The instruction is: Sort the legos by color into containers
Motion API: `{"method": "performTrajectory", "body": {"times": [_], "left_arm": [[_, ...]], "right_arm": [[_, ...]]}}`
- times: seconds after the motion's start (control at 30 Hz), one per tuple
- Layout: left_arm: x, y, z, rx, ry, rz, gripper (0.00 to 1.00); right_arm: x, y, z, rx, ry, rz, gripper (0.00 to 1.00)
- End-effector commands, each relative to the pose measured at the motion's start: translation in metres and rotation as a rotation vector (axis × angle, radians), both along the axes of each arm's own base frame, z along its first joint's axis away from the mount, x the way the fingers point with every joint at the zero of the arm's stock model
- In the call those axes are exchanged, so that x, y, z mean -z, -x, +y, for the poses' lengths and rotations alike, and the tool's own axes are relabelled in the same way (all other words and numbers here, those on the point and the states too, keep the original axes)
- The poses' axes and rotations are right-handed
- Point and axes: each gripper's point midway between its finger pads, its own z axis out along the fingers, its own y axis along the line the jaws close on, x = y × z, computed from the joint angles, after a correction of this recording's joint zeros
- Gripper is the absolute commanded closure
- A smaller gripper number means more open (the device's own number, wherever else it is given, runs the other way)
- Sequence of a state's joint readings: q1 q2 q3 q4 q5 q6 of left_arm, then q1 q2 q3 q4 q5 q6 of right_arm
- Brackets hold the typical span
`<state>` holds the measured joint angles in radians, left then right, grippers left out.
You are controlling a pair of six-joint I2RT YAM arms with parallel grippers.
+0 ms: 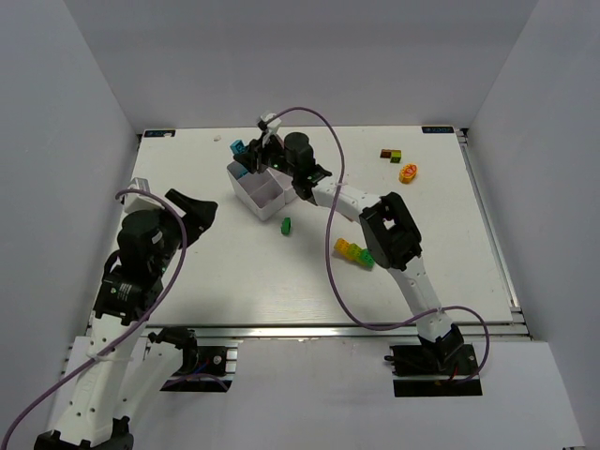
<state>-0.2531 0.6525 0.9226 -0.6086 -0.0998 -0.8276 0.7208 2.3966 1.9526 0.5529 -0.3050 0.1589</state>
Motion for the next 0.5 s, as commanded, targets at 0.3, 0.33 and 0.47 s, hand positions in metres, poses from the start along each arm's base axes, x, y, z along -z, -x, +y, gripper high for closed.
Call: {"method": "performTrajectory", "body": {"times": [0.3, 0.33, 0.47], "left_arm": [[-0.003, 0.005, 0.005, -0.022, 0.000, -0.005, 0.19], [-0.003, 0.005, 0.005, -0.022, 0.000, -0.006, 0.19], [-0.005, 0.005, 0.004, -0.016, 0.006, -0.008, 0.19]], "right_arm": [[-0.004, -0.006, 0.003, 0.038, -0.009, -0.099, 0.58], [-0.004, -0.006, 0.002, 0.040, -0.008, -0.102, 0.52], [-0.002, -0.008, 0.002, 0.045, -0.006, -0.106, 0.45]]}}
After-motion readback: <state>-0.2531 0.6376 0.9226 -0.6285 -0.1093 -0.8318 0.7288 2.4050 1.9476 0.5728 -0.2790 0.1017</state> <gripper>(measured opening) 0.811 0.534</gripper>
